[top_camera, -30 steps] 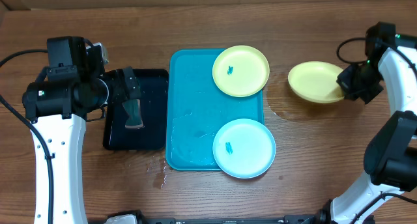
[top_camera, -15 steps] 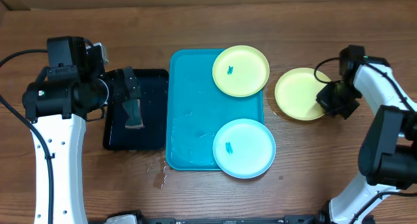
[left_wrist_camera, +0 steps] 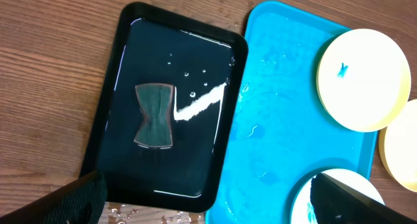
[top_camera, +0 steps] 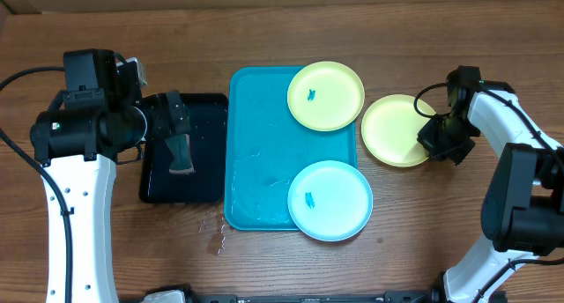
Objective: Clean dirty plates on tray and stack at the side
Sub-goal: 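Move the right gripper to the light-blue plate and pinch its rim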
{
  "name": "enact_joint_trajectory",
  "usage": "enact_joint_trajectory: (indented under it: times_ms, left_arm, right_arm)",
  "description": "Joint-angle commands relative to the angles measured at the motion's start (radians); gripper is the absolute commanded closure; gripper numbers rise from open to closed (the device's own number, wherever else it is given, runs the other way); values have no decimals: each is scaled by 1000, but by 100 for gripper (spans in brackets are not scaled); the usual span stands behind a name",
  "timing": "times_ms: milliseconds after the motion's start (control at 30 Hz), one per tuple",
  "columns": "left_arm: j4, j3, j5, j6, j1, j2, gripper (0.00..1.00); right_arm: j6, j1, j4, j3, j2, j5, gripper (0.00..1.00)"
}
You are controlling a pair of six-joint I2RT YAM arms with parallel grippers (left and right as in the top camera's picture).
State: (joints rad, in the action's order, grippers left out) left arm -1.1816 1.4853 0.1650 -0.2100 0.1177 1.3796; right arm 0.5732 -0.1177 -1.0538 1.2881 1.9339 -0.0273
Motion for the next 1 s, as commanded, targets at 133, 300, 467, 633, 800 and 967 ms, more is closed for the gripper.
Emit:
enact_joint_trajectory:
  times_ms: [133, 300, 467, 633, 800, 967]
  left_arm:
    - [3, 9, 9, -7, -4, 6, 0]
    - [3, 9, 9, -7, -4, 6, 0]
    - [4, 9, 9, -7, -4, 6, 0]
    - [4, 9, 8, -7, -4, 6, 0]
    - [4, 9, 9, -7, -4, 6, 0]
    - [4, 9, 9, -7, -4, 6, 0]
  right_arm:
    - [0, 6, 8, -14, -25, -28, 95]
    - [0, 6, 29, -14, -25, -30, 83]
    - [-11, 6, 29, -14, -25, -25, 65]
    - [-137, -7, -117, 96, -29, -100, 63]
    - [-308, 1, -407, 282, -45, -185, 52]
    - [-320, 24, -552, 269, -49, -184, 48]
